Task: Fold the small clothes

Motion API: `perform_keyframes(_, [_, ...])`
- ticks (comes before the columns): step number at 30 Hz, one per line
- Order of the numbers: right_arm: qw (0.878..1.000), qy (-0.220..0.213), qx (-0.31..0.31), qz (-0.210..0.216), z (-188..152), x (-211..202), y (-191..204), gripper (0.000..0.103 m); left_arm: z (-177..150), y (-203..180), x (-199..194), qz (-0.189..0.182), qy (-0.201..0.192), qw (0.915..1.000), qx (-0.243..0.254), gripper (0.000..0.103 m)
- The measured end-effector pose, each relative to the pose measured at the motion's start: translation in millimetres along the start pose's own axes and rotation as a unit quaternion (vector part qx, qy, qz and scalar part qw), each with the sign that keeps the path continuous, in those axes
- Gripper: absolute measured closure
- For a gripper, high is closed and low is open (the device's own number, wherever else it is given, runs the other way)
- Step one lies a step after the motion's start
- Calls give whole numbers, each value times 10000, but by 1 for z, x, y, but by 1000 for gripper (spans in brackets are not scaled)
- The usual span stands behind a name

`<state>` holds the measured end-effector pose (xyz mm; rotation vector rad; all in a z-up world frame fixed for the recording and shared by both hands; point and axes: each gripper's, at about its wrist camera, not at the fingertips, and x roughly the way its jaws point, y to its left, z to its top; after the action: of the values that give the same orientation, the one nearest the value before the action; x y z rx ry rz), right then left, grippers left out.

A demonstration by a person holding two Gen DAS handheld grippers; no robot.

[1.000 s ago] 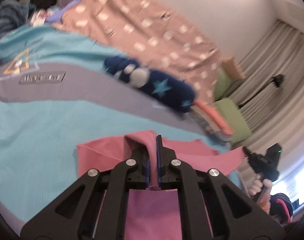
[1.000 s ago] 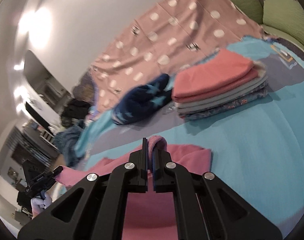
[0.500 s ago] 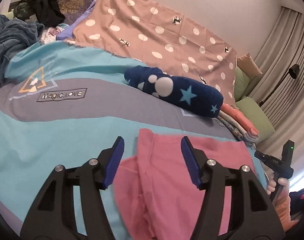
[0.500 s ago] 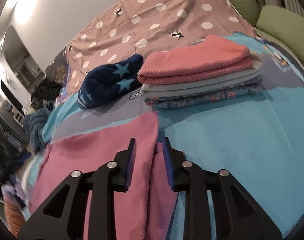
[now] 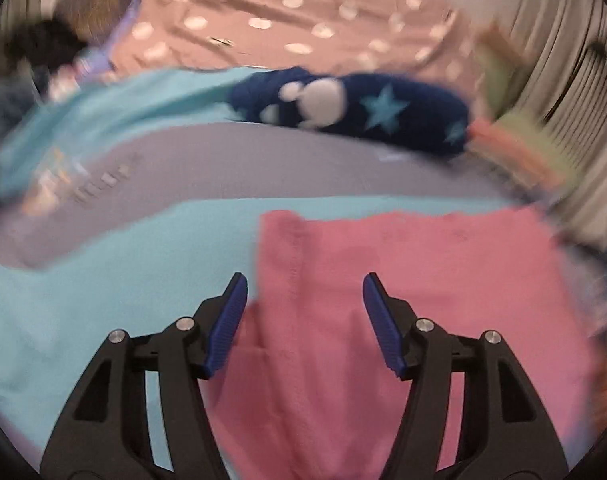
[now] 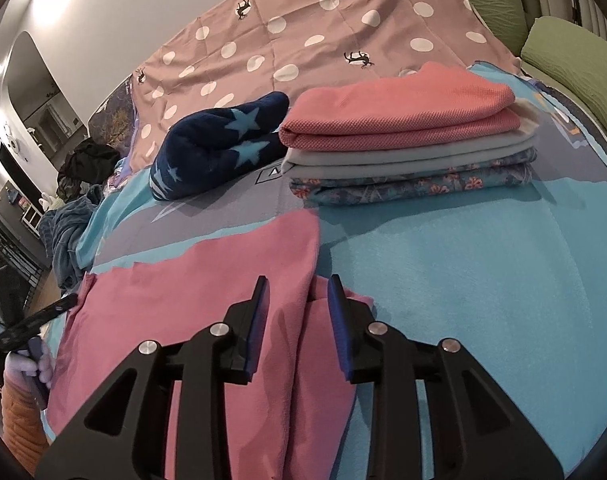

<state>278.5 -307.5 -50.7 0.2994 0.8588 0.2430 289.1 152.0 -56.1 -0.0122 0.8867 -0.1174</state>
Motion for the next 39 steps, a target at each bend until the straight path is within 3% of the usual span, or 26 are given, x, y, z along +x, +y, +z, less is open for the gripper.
perform_keyframes(1, [10000,36,-35,10,-1,1,1,72,-1,-2,4,519,-12,9985,161,42])
perform_keyframes(3, [9999,102,-91,0,-3,5,3,72,-1,6,2,852,-120,9963,46,40])
perform_keyframes(6, [9999,141,-68,19,-5,8,3,72,-4,34,-15,577,-397,9951,-691,40])
perform_keyframes(13, [9998,176,-43,28,-5,12,1,72,-7,36,-28,-436,-448,9939,-907,39])
perform_keyframes(14, [9997,192,-116,7,-5,13,2,76,-7,30,-22,-403,-341,9958,-747,39])
perform_keyframes(15, [9997,193,-177,-4,-5,13,4,90,-6,24,-14,-237,-229,9977,-586,39])
perform_keyframes(16, [9996,162,-221,-9,-5,12,6,96,-7,19,-6,-44,-102,9990,-444,42])
perform_keyframes(17, [9997,83,-222,-33,-4,9,6,101,-8,17,3,120,30,9993,-339,56])
perform_keyframes(18, [9998,-22,-197,-46,-4,4,7,101,-9,19,7,71,40,9992,-394,65])
perform_keyframes(21, [9994,-355,-55,-17,1,-17,6,101,-8,28,-6,127,-195,9974,-680,74])
perform_keyframes(23, [9982,-556,-18,-237,4,-28,3,101,-10,31,-18,249,-323,9969,-669,73])
perform_keyframes(25, [9986,-360,211,-322,2,-27,-10,96,-17,34,-32,292,-390,9959,-761,68])
perform_keyframes(27, [9981,-150,586,-93,-10,-33,-21,91,-30,34,-54,156,-493,9948,-878,55])
perform_keyframes(29, [9986,-183,503,-53,-29,-54,-23,90,-46,33,-79,-133,-622,9934,-951,52])
perform_keyframes(33, [9990,-21,433,95,-72,-91,-26,84,-89,34,-123,-820,-684,9872,-1185,51])
perform_keyframes(39, [9975,387,552,210,-128,-122,-28,80,-132,27,-160,-947,-545,9856,-1294,54])
